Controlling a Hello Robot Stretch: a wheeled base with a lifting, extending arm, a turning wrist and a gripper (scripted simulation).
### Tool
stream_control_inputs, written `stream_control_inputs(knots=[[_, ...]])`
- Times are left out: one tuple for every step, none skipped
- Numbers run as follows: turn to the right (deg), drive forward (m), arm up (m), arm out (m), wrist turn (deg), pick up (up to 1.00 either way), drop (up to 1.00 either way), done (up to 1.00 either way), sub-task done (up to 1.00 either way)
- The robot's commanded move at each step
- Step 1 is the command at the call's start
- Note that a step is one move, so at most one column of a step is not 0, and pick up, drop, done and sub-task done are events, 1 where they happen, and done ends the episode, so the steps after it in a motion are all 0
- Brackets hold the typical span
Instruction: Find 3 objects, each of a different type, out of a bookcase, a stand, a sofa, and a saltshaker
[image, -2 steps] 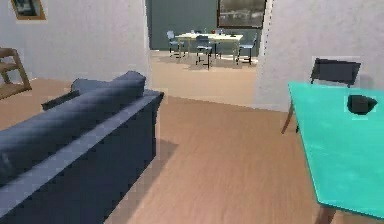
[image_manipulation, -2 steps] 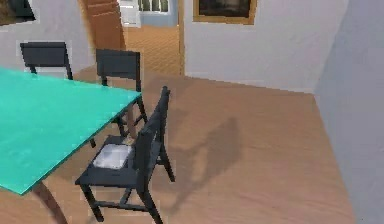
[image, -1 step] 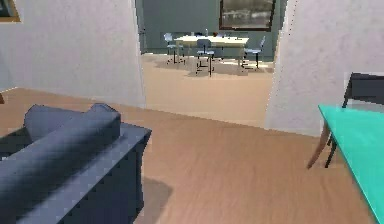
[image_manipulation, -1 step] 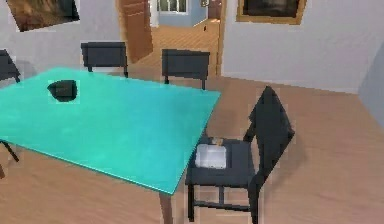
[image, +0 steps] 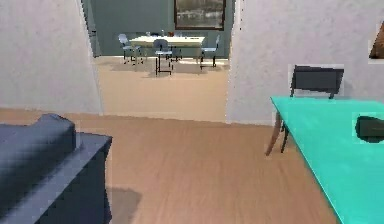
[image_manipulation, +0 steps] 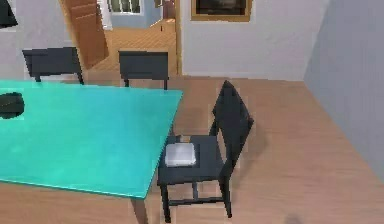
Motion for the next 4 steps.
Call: stream_control_inputs(knots=[[0.0, 1.00, 0.00, 0.00, 0.0, 0.00, 0.00, 0.00, 0.00], [9.0, 0.00, 0.00, 0.00, 0.0, 0.00, 0.00, 0.00, 0.00], [0.0, 0.20, 0.00, 0.00, 0.0, 0.00, 0.00, 0.00, 0.00], [-42.0, 0.00, 0.00, 0.00, 0.0, 0.00, 0.00, 0.00, 0.00]])
